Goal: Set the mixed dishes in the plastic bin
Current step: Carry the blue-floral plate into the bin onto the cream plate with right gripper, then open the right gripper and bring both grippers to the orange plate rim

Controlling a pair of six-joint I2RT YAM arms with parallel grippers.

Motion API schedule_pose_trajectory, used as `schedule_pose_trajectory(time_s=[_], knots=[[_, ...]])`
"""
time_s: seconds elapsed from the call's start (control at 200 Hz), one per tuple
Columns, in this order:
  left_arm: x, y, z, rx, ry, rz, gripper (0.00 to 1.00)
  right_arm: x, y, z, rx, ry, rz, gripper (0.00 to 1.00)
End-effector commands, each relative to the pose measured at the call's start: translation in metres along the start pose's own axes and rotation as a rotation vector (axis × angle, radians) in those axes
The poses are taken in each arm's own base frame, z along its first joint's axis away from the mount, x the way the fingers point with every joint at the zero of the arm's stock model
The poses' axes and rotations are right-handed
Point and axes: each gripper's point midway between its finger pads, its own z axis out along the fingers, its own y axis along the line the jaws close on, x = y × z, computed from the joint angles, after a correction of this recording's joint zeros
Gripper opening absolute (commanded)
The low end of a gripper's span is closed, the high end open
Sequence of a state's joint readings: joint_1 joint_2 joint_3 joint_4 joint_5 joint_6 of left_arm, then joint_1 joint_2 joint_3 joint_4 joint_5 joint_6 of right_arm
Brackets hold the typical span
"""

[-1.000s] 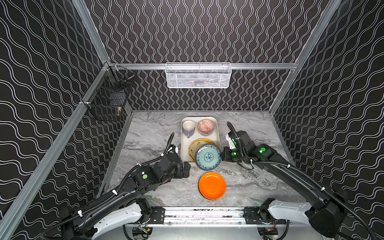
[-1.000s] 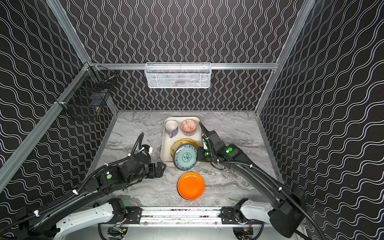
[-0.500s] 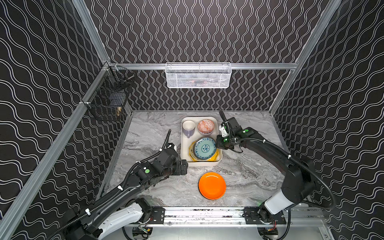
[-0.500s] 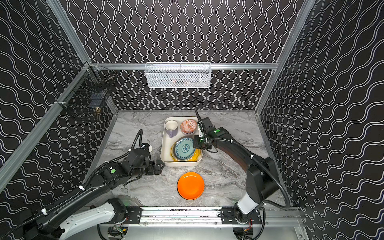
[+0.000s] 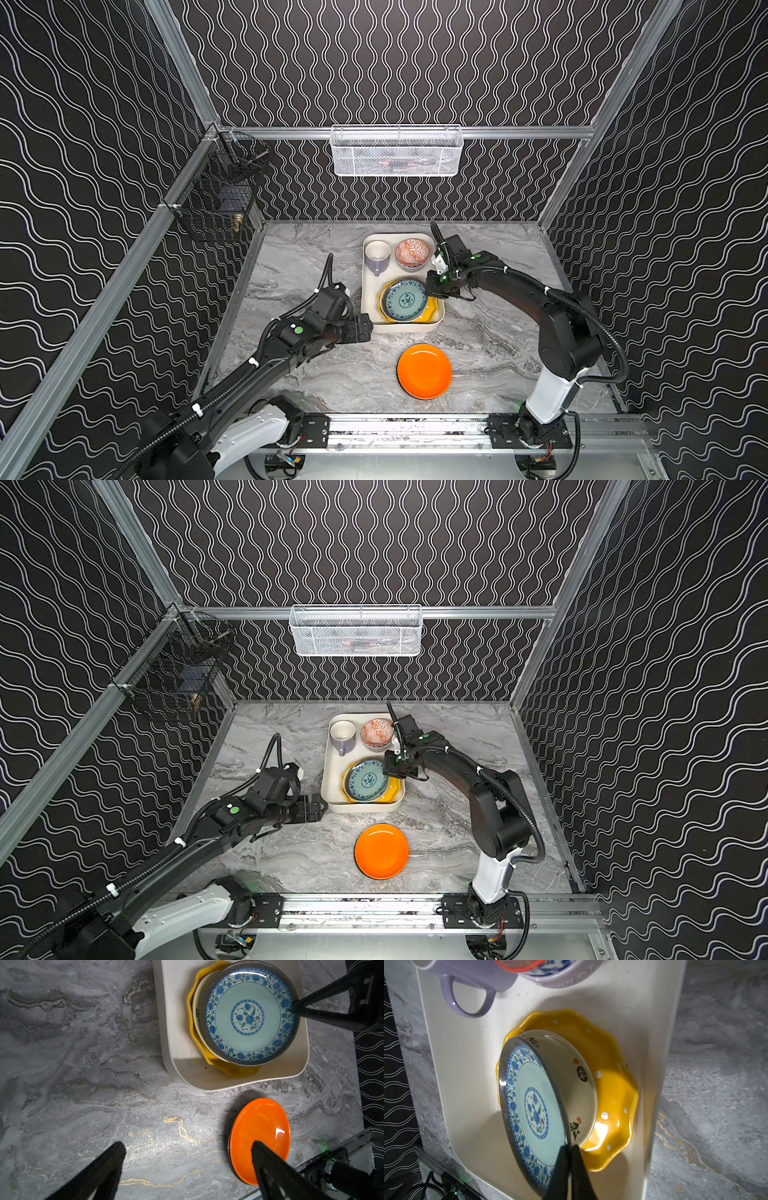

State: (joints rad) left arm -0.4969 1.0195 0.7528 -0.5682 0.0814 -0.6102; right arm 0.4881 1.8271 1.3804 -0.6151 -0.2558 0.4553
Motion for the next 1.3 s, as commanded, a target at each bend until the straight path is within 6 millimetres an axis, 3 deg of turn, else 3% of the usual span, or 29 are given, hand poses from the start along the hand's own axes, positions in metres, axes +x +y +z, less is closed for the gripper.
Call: schedule_pose_trajectory(time_s=[0.0,0.125,0.355,0.445,0.495,0.766,0.946,0.961,1.061,1.211,1.291], knots=[[-0.003,-0.006,0.003,0.042,0.002,0.021,0.99,-0.006,0.006,0.005,-0.043,0.005,-0.015,0.00],[-0.004,-0.005,0.008,0.046,0.011,0.014,0.99,-0.005,0.002,0.010,-0.032,0.017,-0.012,0.00],[-0.004,-0.005,0.016,0.058,0.024,0.002,0.99,-0.007,-0.011,0.013,0.035,0.014,-0.024,0.16],[-0.002,-0.004,0.018,0.060,0.031,-0.003,0.99,-0.011,-0.016,0.010,0.082,0.003,-0.029,0.18],[-0.001,-0.004,0.019,0.063,0.032,-0.005,0.99,-0.008,-0.025,0.021,0.119,0.029,-0.023,0.19],[0.002,-0.002,0.021,0.068,0.037,-0.014,0.99,-0.003,-0.022,0.028,0.166,0.047,-0.053,0.20],[0.003,-0.004,0.019,0.087,0.037,-0.015,0.99,-0.005,-0.016,0.008,0.180,0.011,-0.070,0.21],[0.003,-0.004,0.019,0.089,0.036,-0.017,0.99,-0.007,-0.010,-0.003,0.168,-0.013,-0.076,0.21],[0.006,-0.006,0.017,0.111,0.036,-0.022,0.99,-0.002,-0.005,-0.025,0.161,-0.047,-0.087,0.25],[0.019,-0.010,0.018,0.167,0.049,-0.058,0.99,0.024,-0.007,-0.047,0.149,-0.064,-0.074,0.26],[0.028,-0.013,0.017,0.209,0.058,-0.078,0.92,0.046,-0.015,-0.050,0.163,-0.057,-0.067,0.26]])
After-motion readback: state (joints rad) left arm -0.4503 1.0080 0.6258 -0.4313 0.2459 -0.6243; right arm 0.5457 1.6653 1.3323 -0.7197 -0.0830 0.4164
